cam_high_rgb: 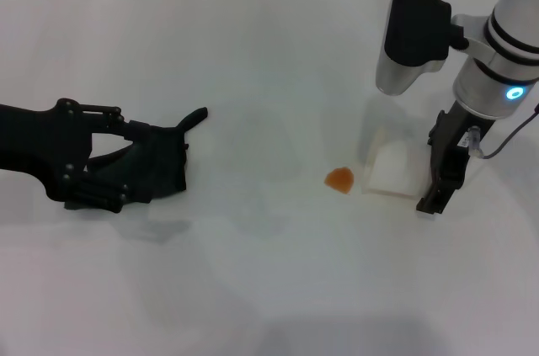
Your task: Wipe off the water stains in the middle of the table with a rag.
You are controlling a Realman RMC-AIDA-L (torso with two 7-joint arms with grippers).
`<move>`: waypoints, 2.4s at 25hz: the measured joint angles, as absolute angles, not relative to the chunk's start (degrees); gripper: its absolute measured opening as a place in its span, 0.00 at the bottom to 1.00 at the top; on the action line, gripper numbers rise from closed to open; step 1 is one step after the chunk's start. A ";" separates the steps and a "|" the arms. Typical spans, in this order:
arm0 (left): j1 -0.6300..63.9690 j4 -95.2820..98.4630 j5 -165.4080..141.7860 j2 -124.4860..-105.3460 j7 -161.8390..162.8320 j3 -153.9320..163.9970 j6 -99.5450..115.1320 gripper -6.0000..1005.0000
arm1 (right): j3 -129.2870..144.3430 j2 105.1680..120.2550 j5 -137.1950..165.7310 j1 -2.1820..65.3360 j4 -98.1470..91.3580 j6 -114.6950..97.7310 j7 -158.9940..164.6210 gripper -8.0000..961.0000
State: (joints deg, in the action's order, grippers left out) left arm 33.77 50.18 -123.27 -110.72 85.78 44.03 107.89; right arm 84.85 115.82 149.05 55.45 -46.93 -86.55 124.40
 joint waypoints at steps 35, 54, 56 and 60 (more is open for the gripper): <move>33.14 50.19 -123.22 -111.03 85.32 43.97 107.58 0.87 | 58.59 114.98 131.72 37.60 -62.22 -92.56 106.75 0.69; 33.41 50.54 -123.13 -110.38 85.59 43.77 107.85 0.87 | 50.32 115.26 90.95 24.47 -28.35 -84.11 58.89 0.69; 33.51 50.54 -123.13 -110.34 85.60 43.77 107.83 0.87 | 50.42 115.36 87.71 24.66 -23.96 -83.28 52.87 0.68; 33.54 50.54 -123.13 -110.29 85.64 43.77 107.80 0.87 | 50.74 115.47 83.02 24.77 -17.78 -82.19 45.14 0.68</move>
State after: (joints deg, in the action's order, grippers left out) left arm 33.54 50.54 -123.13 -110.29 85.64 43.77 107.80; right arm 50.74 115.47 83.02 24.77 -17.78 -82.19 45.14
